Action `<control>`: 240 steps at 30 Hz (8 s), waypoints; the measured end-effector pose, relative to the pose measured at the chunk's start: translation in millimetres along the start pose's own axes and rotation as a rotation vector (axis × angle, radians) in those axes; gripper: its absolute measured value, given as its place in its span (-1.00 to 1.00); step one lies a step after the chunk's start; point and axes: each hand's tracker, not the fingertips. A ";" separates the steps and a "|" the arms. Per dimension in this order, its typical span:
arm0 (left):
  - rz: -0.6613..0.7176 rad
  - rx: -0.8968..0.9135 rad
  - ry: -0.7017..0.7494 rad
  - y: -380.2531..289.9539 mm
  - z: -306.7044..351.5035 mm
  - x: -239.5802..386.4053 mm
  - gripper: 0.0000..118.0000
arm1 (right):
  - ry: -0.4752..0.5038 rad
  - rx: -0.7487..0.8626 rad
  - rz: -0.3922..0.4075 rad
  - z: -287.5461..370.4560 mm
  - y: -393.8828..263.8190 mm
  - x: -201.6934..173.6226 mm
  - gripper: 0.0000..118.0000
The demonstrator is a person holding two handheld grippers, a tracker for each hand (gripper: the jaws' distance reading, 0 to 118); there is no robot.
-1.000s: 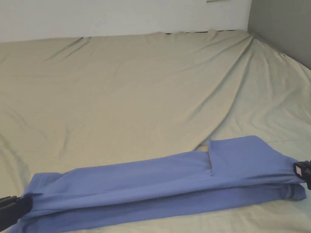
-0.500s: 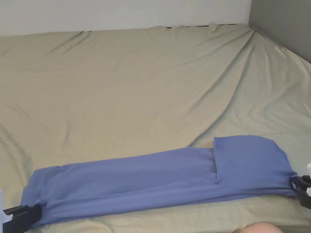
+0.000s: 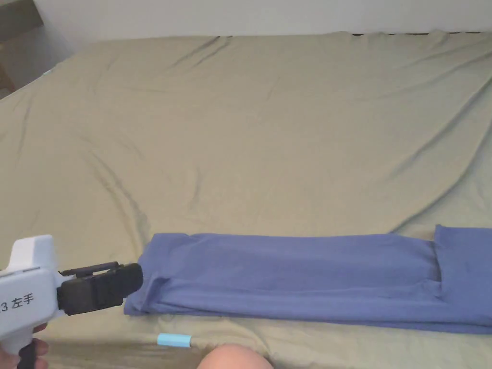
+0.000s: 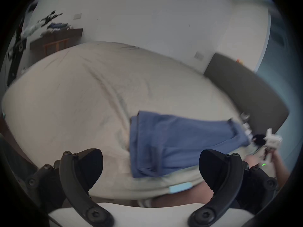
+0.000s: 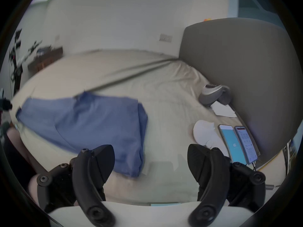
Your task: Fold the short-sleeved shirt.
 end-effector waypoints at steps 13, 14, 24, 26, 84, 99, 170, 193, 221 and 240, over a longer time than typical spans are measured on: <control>0.104 -0.060 -0.193 16.5 -24.1 -49.0 -1.00 | 0.278 0.147 0.073 34.8 47.6 -115.9 -0.99; 0.125 -0.097 -0.212 16.8 -35.6 -61.8 -1.00 | 0.289 0.145 0.084 34.5 49.2 -123.3 -0.99; 0.569 -0.228 -0.547 7.7 -127.4 -120.2 1.00 | 0.350 0.144 0.116 34.0 62.8 -153.8 -0.99; 0.475 -0.250 -0.608 4.4 -141.1 -100.9 1.00 | 0.360 0.133 0.114 30.7 62.1 -158.3 -0.99; -0.069 -0.440 0.017 88.1 -152.7 195.1 -1.00 | 0.525 0.223 0.085 66.8 35.7 -119.8 -0.99; -0.120 -0.699 -0.252 25.2 -218.0 234.6 -1.00 | 0.503 0.206 0.162 63.8 26.9 -128.2 -0.99; -0.221 -0.576 -0.124 68.7 -198.5 326.8 0.21 | 0.469 0.177 -0.012 57.3 19.6 -84.7 -0.99; -0.151 -0.522 -0.388 31.3 -210.5 296.9 -1.00 | 0.498 0.110 0.112 49.6 11.3 -118.5 -0.99; 0.342 -0.541 -0.736 5.5 -250.7 66.6 0.69 | 0.923 -0.510 -0.435 -178.2 26.7 -193.4 -1.00; -0.205 -0.522 -0.250 81.3 -142.5 59.3 -0.63 | 0.926 -0.275 -0.265 -65.5 66.3 -203.2 -1.00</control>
